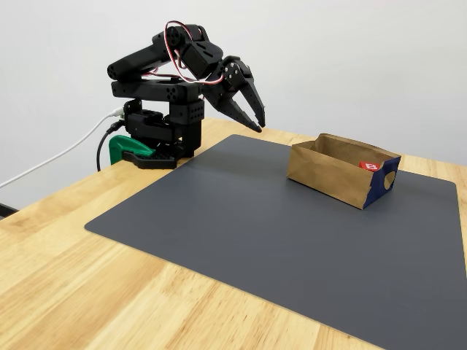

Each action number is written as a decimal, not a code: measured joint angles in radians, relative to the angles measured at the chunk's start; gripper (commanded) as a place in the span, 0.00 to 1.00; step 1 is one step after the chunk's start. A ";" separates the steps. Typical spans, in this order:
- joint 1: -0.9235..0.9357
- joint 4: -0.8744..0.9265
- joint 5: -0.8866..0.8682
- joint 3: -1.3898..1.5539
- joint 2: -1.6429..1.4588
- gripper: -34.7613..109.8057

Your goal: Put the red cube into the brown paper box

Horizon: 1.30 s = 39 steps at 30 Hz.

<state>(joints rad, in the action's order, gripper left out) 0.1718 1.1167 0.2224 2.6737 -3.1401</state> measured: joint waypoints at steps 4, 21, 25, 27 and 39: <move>0.023 -0.006 -0.008 0.000 -0.002 0.24; 0.025 -0.006 -0.084 0.000 -0.002 0.24; 0.026 -0.006 -0.112 0.000 -0.002 0.24; 0.034 -0.006 -0.112 0.000 -0.002 0.24; 0.025 -0.006 -0.112 0.000 -0.002 0.24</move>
<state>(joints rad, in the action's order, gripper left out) 0.1963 1.1106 0.1104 2.6737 -3.1416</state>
